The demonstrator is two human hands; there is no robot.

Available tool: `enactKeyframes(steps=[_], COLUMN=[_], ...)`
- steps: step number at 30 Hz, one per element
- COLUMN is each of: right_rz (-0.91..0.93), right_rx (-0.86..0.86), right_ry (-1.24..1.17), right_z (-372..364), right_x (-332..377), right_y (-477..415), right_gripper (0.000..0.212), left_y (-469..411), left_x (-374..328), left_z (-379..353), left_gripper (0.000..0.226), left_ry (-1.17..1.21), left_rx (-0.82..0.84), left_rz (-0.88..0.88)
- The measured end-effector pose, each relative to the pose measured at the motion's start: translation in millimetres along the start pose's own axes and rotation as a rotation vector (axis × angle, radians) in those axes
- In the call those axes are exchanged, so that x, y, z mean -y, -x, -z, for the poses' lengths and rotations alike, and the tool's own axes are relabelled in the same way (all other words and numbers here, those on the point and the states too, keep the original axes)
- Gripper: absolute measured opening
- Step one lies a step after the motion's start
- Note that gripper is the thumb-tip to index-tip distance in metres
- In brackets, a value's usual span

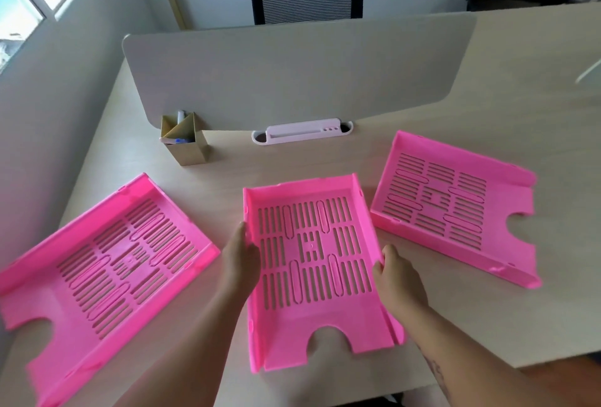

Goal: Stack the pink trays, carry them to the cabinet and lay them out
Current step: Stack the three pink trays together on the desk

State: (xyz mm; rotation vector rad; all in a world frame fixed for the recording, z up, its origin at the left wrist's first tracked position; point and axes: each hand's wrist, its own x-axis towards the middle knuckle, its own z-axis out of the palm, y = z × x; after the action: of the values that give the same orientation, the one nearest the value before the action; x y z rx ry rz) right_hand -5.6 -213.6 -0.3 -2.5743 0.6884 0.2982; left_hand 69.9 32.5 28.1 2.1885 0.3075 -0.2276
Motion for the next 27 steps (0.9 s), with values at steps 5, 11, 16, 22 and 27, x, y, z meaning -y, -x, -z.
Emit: enactKeyframes(steps=[5,11,16,22,27], right_rz=[0.070,0.075,0.134,0.305,0.288], right_rx=[-0.073,-0.222,-0.241,-0.278,-0.221], right_ry=[0.106,0.025,0.001,0.190,0.208], right_z=[21,89,143,178,185], right_x=[0,-27,-72,-120,-144], right_y=[-7,-77,-146,-216,-256], right_gripper=[0.035,0.028,0.020,0.028,0.036], left_y=[0,13,40,79,99], left_x=[-7,-72,-119,-165,-174], left_z=[-9,-62,-135,-216,-264], left_gripper=[0.050,0.052,0.041,0.007,0.019], left_ry=[-0.251,-0.258,-0.098,0.161,0.222], left_rx=[-0.157,-0.076,-0.099,-0.216,-0.118], left_rz=[-0.192,-0.289,-0.198,0.113,0.352])
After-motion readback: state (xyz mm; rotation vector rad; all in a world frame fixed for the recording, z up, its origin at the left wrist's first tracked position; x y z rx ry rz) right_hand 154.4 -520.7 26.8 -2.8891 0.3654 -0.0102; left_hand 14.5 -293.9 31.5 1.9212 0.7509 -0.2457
